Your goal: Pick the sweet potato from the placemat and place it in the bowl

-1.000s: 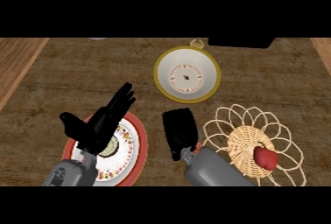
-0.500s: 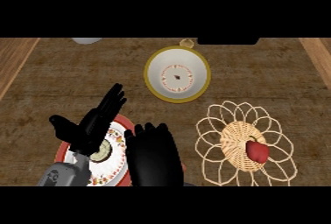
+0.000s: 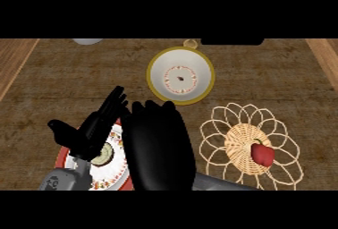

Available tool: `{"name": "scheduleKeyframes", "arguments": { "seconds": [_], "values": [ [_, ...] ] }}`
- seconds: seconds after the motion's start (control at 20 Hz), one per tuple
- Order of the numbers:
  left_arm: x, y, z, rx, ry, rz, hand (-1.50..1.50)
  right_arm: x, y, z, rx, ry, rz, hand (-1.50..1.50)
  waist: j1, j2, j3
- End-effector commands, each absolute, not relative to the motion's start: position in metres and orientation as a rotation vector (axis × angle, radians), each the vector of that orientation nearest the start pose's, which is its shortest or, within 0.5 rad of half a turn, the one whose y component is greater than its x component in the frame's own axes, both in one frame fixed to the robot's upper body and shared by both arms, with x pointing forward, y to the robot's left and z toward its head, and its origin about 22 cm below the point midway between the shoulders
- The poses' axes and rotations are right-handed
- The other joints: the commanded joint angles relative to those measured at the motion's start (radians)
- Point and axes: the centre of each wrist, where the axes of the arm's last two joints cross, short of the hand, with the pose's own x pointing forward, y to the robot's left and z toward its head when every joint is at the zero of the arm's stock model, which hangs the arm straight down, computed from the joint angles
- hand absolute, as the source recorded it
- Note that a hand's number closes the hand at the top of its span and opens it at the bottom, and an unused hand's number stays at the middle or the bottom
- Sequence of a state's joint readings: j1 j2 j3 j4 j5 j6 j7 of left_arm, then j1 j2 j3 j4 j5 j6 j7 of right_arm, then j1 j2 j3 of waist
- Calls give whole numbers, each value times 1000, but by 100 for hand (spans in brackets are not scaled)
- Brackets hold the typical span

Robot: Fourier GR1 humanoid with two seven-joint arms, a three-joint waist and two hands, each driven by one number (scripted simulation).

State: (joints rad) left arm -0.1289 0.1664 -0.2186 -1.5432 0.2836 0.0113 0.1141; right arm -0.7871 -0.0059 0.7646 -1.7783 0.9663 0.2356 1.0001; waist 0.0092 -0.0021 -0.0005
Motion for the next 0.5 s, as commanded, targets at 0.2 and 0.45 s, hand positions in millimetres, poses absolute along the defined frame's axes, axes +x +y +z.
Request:
{"name": "scheduleKeyframes", "arguments": {
  "seconds": [0.2, 0.45],
  "values": [
    [270, 204, 37, -281, -1482, -129, 0, 289, -5, 190, -1006, -1657, 1021, 150, 5, 6, 0],
    [265, 206, 21, -291, -1490, -155, 0, 325, -5, 193, -953, -1669, 971, 150, 10, 6, 0]
  ]
}}
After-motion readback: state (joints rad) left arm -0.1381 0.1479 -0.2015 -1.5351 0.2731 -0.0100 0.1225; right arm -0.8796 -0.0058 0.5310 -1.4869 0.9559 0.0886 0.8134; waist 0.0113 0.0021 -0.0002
